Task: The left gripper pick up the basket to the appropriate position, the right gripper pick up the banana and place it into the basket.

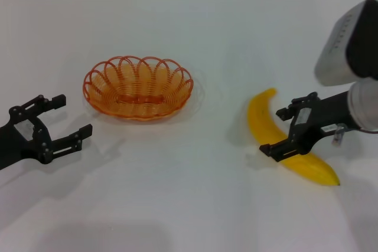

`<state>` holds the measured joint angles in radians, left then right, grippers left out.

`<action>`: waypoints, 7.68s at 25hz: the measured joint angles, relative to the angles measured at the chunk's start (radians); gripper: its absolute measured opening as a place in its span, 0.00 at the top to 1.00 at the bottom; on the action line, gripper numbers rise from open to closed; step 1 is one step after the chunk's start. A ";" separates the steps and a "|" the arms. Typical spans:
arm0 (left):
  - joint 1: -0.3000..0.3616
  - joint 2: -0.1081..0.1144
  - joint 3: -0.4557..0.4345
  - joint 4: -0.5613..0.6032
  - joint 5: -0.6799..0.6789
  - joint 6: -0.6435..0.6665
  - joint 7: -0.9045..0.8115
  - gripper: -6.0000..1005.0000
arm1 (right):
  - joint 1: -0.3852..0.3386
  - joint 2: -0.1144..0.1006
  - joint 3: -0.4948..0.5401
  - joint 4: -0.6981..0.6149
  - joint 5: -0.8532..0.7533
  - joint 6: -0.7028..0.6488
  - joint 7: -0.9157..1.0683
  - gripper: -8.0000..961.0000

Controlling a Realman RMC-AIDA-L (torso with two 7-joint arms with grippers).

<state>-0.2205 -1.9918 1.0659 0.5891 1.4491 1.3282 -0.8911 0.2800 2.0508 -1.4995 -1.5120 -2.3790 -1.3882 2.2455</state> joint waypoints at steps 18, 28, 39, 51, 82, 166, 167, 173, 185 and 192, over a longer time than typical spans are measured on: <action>-0.008 -0.002 0.000 0.000 0.000 0.010 0.000 0.14 | 0.131 -0.003 -0.068 0.177 -0.083 0.063 0.038 0.15; -0.013 -0.002 0.000 0.000 0.001 0.010 0.000 0.14 | 0.147 -0.003 -0.080 0.204 -0.095 0.080 0.039 0.16; -0.013 -0.002 0.000 0.000 0.002 0.009 0.000 0.14 | 0.159 -0.003 -0.084 0.219 -0.095 0.082 0.043 0.18; -0.012 -0.002 0.000 0.000 0.002 0.022 0.000 0.14 | 0.154 -0.004 -0.069 0.181 -0.093 0.072 0.052 0.44; -0.024 -0.015 -0.008 -0.007 0.000 0.025 0.040 0.14 | 0.506 -0.003 -0.277 0.220 0.085 0.237 -0.080 0.45; -0.008 -0.036 -0.063 -0.033 -0.017 0.063 0.079 0.14 | 0.211 -0.011 0.126 0.696 0.708 0.223 -0.850 0.16; -0.007 -0.036 -0.064 -0.033 -0.017 0.063 0.079 0.14 | 0.211 -0.011 0.126 0.706 0.708 0.229 -0.851 0.16; -0.005 -0.036 -0.064 -0.032 -0.017 0.063 0.080 0.14 | 0.200 -0.012 0.135 0.720 0.707 0.235 -0.849 0.16; 0.005 -0.034 -0.064 -0.032 -0.016 0.064 0.085 0.14 | 0.153 -0.015 0.196 0.707 0.706 0.142 -0.866 0.16; 0.009 -0.034 -0.087 -0.032 -0.016 0.089 0.092 0.14 | 0.140 -0.015 0.256 0.717 0.704 0.097 -0.904 0.16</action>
<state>-0.2119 -2.0259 0.9787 0.5569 1.4328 1.4169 -0.7992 0.4199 2.0356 -1.2431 -0.7949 -1.6745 -1.2908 1.3419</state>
